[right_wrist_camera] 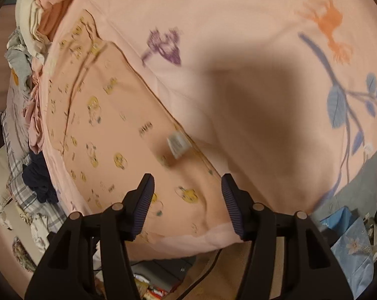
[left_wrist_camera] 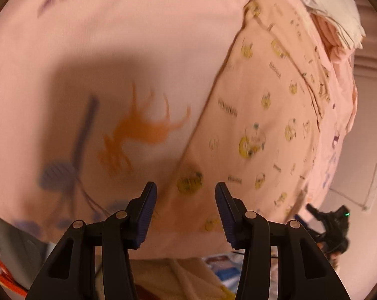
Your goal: Fold small clothes
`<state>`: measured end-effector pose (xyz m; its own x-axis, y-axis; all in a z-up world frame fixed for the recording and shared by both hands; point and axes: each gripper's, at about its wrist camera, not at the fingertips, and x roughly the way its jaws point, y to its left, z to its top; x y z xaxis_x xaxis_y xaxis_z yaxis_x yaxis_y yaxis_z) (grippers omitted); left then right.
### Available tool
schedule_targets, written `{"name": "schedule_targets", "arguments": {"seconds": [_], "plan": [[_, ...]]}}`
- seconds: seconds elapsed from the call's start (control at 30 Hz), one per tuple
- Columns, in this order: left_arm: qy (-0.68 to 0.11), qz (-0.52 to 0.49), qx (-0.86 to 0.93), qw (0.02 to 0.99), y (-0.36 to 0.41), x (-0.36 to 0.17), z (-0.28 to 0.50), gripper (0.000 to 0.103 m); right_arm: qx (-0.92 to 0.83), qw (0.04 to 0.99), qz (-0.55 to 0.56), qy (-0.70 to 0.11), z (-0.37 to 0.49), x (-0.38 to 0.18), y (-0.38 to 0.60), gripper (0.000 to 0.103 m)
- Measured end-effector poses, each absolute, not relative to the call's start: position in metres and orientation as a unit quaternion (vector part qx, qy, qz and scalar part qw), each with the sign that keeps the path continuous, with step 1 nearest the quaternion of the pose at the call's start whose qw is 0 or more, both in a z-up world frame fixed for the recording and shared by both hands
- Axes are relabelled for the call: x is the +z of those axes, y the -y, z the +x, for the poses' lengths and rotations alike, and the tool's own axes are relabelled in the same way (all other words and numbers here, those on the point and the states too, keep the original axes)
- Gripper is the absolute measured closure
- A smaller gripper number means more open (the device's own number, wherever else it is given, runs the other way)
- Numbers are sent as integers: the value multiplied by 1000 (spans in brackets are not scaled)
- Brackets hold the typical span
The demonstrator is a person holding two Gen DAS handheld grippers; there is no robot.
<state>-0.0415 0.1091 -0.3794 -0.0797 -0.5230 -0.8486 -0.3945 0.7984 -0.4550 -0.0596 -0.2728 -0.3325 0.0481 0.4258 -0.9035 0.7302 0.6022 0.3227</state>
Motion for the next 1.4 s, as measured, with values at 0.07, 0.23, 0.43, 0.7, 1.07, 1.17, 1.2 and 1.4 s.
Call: {"name": "schedule_targets", "arguments": {"seconds": [0.07,0.23,0.43,0.7,1.07,1.17,1.2,1.4], "plan": [[-732,-346,-53,584,-106,-389,-47,55,-117,575,429,-686,-63,-339,271,47],[-734,-418,-37,534,-113,-410,-61,55,-95,553,407,-720,-61,-357,264,46],[-727,-355,23,588,-133,-377,-62,55,-90,535,423,-726,-68,-365,268,42],[-766,-294,-20,572,-93,-388,-58,55,-72,543,432,-717,-60,-360,266,33],[-763,-292,-15,576,-83,-395,-61,87,-72,570,334,-747,-46,-372,231,82],[-760,-270,-12,592,-77,-388,-58,92,-73,573,348,-738,-49,-369,234,97],[-762,-263,-13,591,-72,-388,-55,93,-75,575,357,-732,-51,-366,237,100],[-746,-261,-41,611,-65,-372,-41,94,-65,590,401,-698,-46,-345,245,97]]}}
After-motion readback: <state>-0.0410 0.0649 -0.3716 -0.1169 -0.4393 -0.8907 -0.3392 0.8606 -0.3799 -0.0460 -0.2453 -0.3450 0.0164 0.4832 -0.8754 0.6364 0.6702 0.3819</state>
